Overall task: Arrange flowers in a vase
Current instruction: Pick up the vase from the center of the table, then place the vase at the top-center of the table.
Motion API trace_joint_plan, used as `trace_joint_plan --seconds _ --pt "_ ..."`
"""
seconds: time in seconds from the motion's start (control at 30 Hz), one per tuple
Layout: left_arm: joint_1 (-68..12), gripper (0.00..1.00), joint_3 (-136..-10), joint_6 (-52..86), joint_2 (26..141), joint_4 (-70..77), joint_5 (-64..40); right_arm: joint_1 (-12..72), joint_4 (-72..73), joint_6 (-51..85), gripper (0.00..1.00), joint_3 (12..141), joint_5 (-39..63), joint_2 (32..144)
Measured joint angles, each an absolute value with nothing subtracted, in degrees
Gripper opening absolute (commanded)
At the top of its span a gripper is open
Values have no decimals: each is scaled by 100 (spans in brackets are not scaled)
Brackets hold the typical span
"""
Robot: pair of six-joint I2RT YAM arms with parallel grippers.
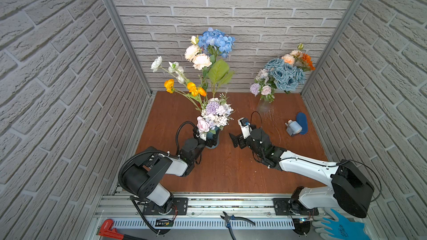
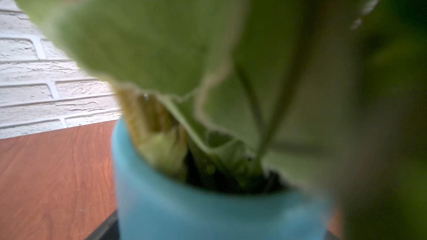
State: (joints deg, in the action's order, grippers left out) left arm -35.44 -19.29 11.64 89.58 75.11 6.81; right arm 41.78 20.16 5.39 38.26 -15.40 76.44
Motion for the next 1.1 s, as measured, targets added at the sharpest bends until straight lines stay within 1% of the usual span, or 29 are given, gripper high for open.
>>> trace_joint_plan --seconds 0.13,0.27,0.33,0.43,0.47,0.6,0.83,1.1 --pt "-3544 79 -2132 1133 9183 7592 731 4152 1984 513 100 3835 -1566 7638" --pt "-3544 74 -2659 1096 9675 7629 784 4075 1940 513 100 3835 -1627 7612" --pt "-3544 68 -2858 1072 9852 7625 794 4025 1907 513 100 3835 -1662 7575" --pt "-3548 54 -3024 1044 9961 7553 812 3983 1863 513 100 3833 -1680 7483" --pt "-3557 52 -3035 1017 9961 7522 825 3972 1861 513 100 3833 -1686 7456" --pt "-3599 49 -2974 902 9889 7485 864 3935 1859 513 100 3833 -1680 7443" --pt "-3750 49 -2609 812 9491 7373 926 3911 1844 587 100 3903 -1610 7550" --pt "-3839 49 -2576 751 9380 7244 934 3883 2265 1356 99 4285 -755 7583"
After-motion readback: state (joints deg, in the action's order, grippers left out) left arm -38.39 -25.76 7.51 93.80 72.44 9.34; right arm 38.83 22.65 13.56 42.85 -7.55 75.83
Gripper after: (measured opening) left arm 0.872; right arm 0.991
